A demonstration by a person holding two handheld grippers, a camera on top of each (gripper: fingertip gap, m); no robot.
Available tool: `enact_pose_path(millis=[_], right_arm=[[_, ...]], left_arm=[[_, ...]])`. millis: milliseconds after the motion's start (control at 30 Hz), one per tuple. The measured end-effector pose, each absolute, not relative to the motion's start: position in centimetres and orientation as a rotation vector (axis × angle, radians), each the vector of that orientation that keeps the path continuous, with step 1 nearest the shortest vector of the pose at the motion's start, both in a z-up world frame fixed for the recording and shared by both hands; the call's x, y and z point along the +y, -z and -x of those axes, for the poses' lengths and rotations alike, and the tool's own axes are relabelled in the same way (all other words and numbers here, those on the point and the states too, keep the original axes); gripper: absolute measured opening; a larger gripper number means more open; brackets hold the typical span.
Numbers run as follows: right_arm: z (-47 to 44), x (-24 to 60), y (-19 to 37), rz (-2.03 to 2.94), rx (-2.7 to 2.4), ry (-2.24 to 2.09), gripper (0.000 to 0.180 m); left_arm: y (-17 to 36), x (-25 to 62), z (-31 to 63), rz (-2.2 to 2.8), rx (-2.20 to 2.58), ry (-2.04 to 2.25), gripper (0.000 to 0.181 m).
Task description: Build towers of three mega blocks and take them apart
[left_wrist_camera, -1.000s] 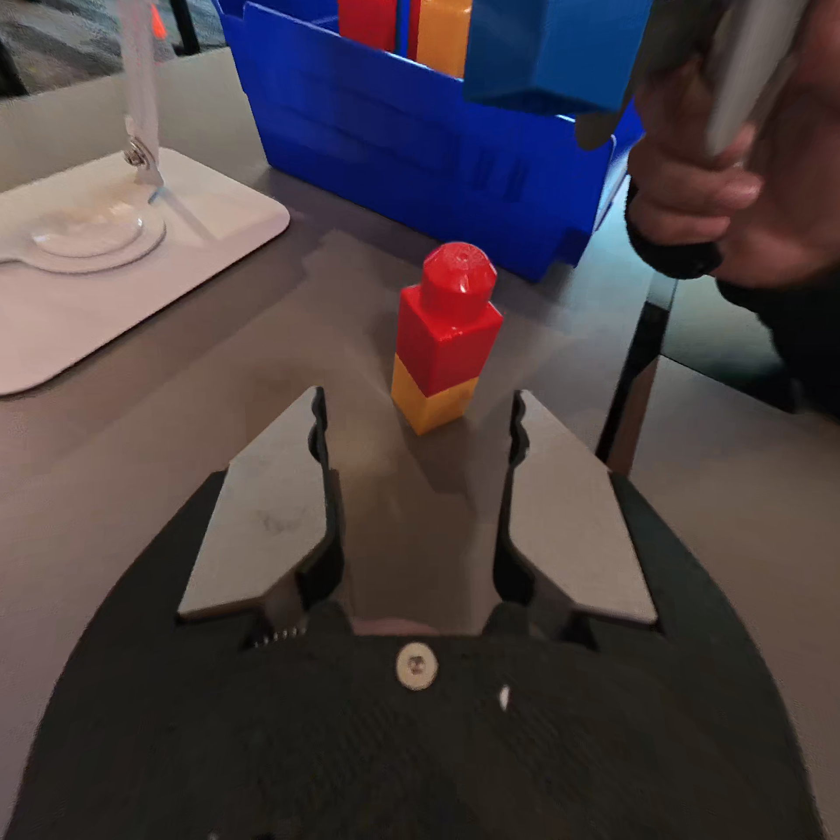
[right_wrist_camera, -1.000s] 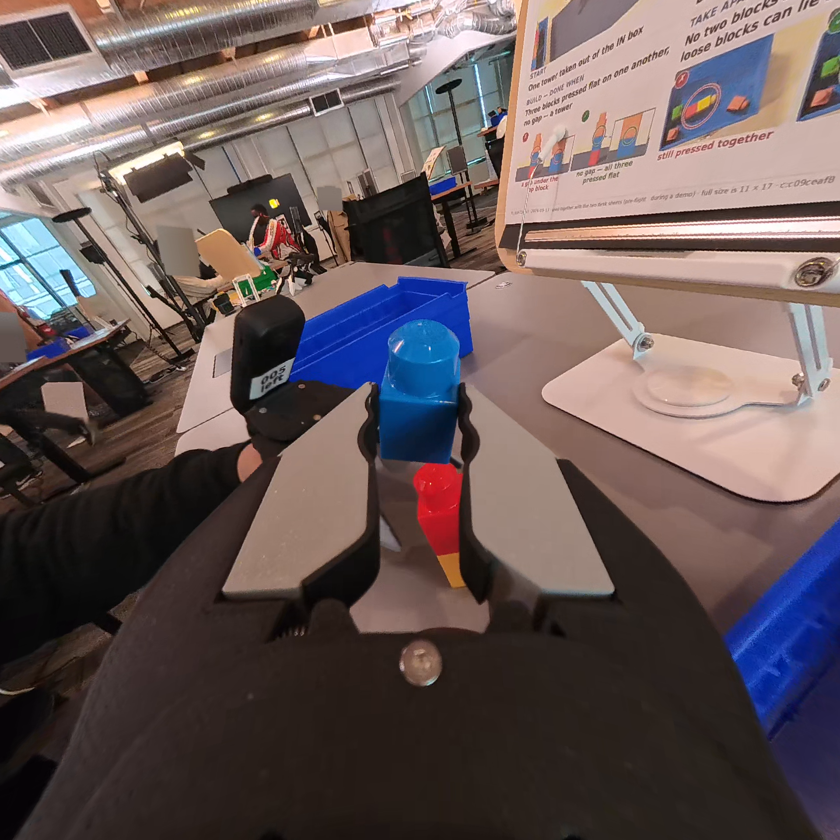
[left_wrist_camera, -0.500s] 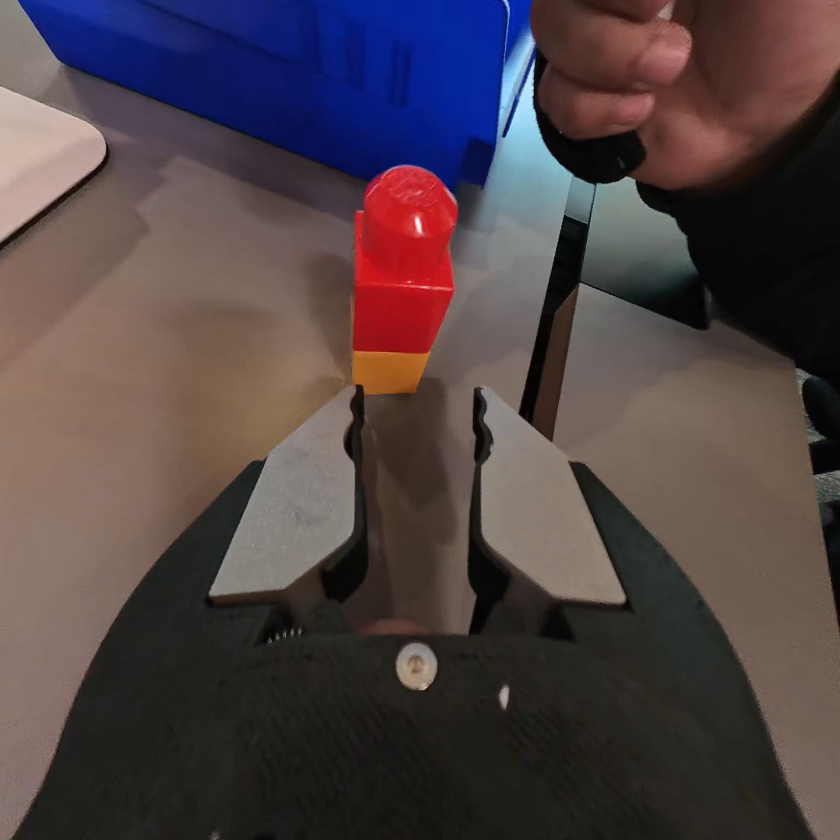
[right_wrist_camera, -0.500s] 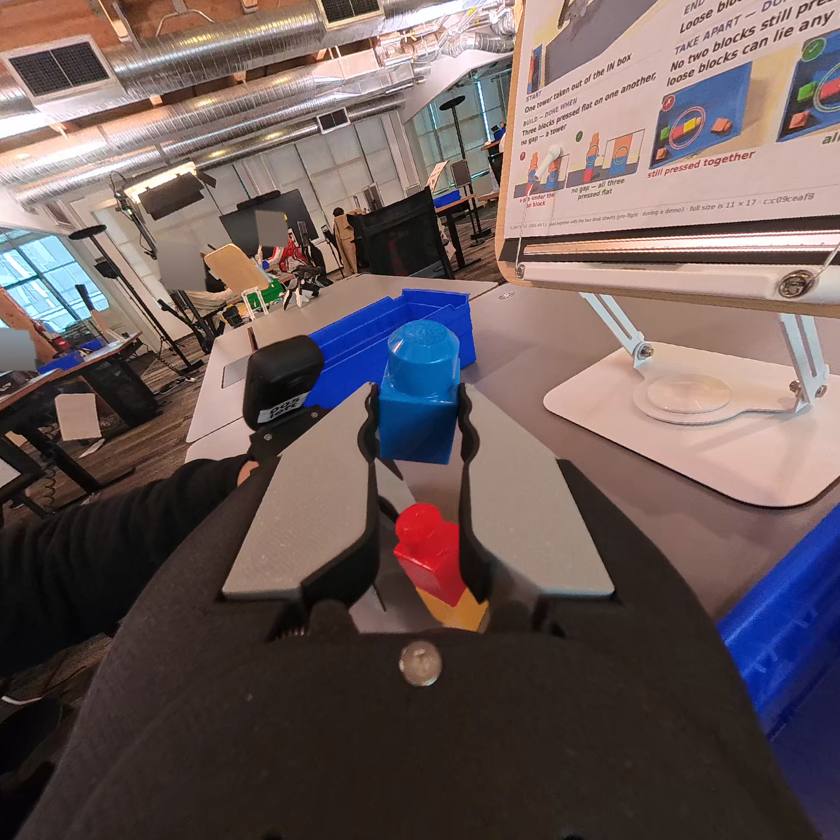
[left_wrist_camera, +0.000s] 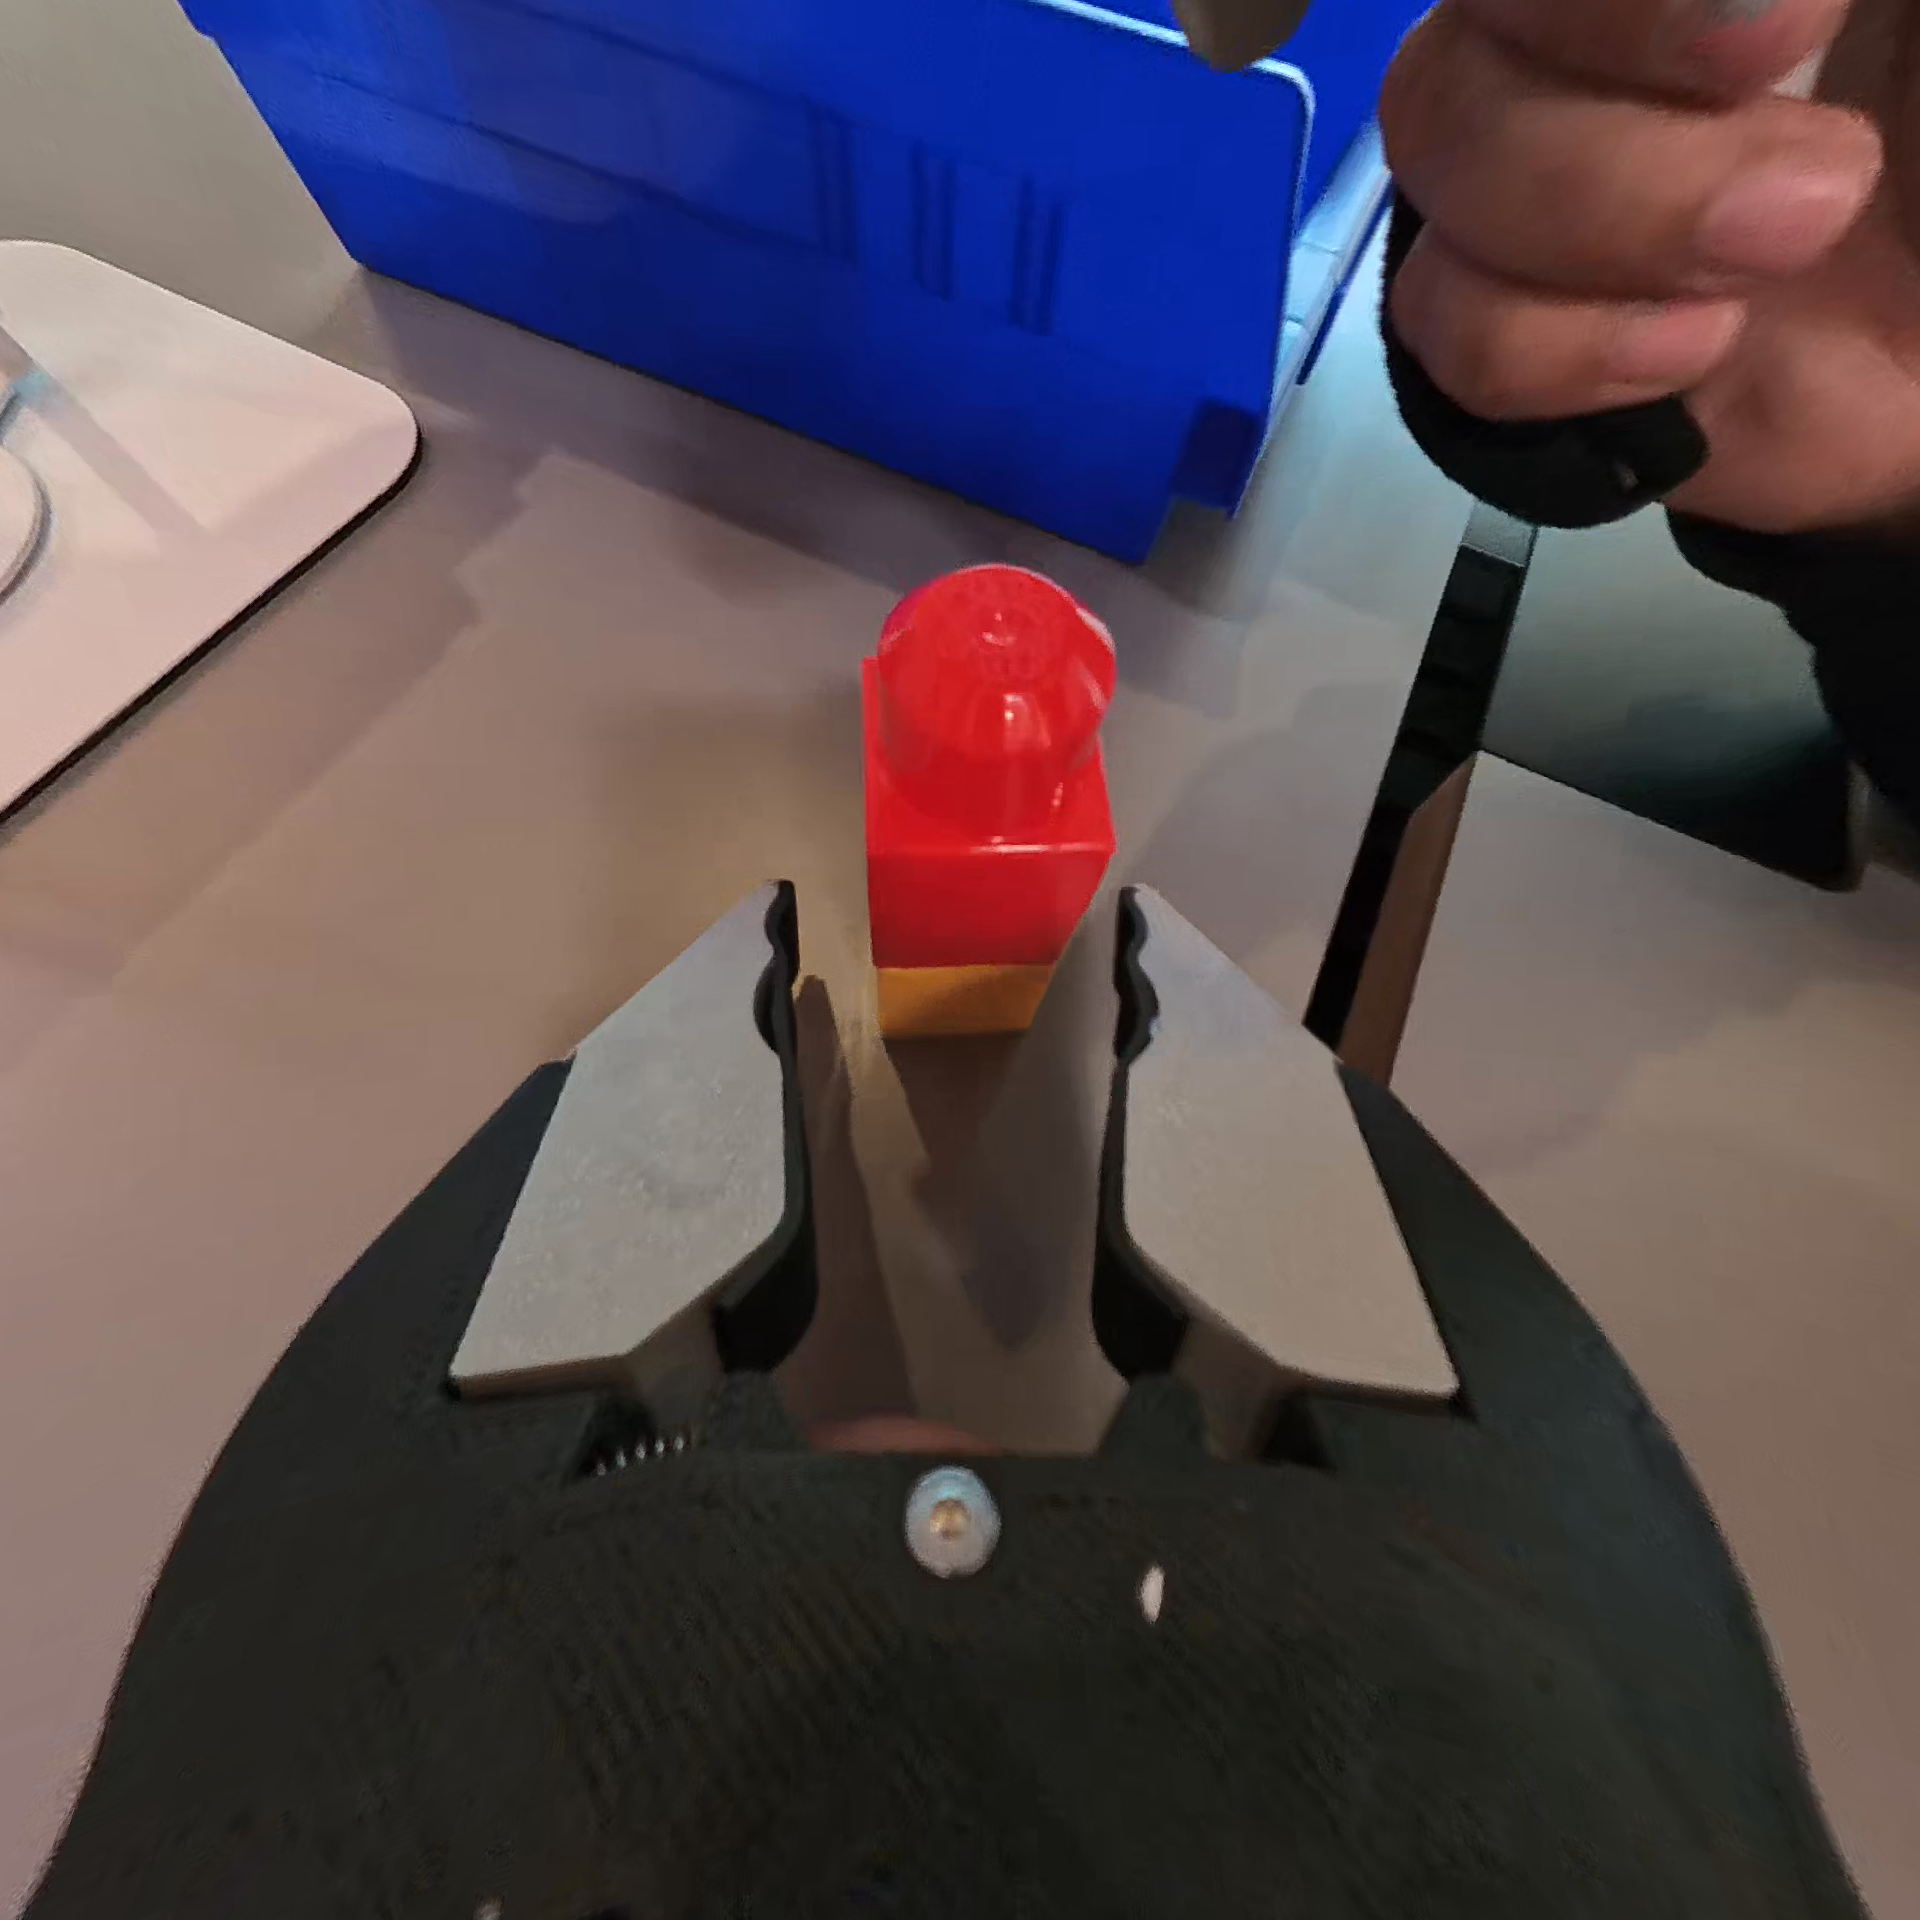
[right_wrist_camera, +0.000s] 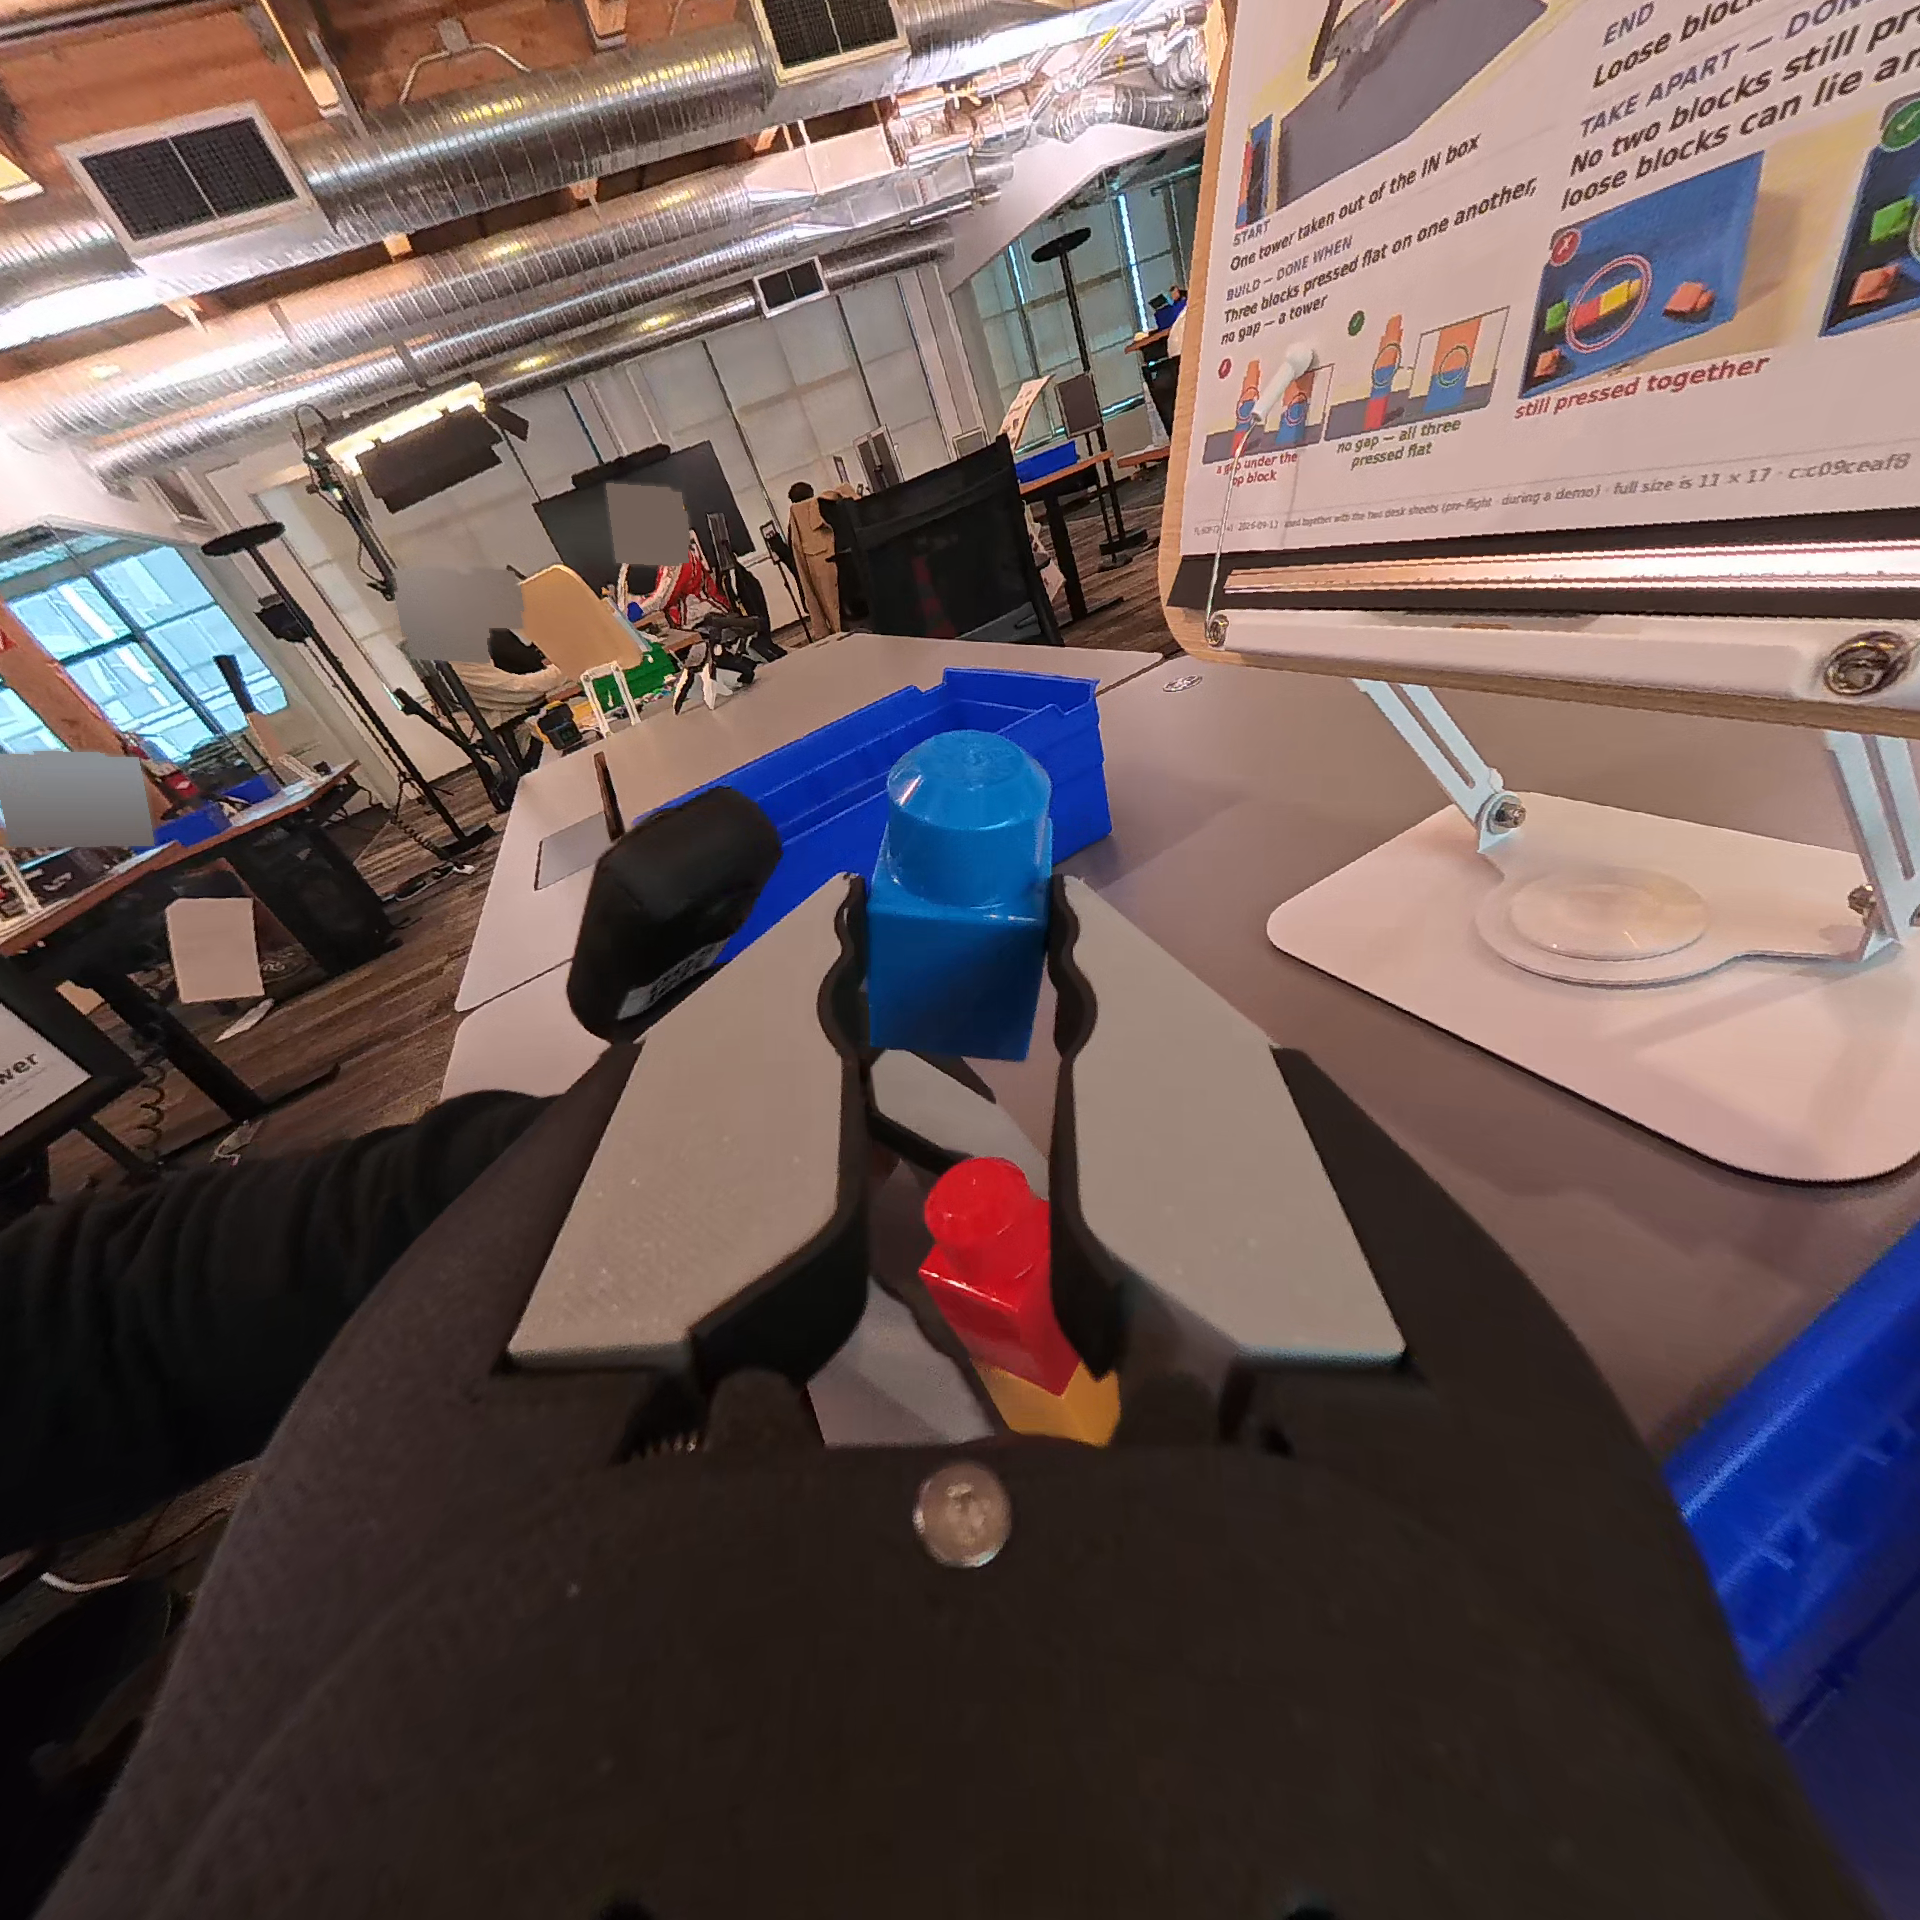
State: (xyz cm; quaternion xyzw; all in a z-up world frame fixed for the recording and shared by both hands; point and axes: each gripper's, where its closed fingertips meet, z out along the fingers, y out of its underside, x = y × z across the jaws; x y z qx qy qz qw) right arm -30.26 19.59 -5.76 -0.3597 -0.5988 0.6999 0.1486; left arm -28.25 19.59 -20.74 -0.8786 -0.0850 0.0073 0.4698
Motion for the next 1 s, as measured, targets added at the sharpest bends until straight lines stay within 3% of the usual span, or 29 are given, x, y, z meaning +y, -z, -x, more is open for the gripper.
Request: enact_pose_path(millis=[67, 567, 833, 1000], right_arm=[[30.2, 19.4, 5.9, 1.029, -1.74, -2.015, 0.032], [27.6, 15.9, 9.4, 0.801, -2.194, -1.792, 0.032], [25.8, 14.5, 10.4, 0.797, -2.365, -1.95, 0.032], [25.4, 14.4, 12.0, 0.808, -2.474, -1.835, 0.032]], left_arm=[[21.2, 19.8, 28.2, 2.183, -0.207, -0.011, 0.035], [19.7, 17.5, 24.9, 2.095, -0.057, 0.28, 0.034], [18.6, 16.4, 22.4, 2.058, 0.028, 0.487, 0.034], [20.0, 16.0, 22.0, 2.143, 0.021, 0.51, 0.034]])
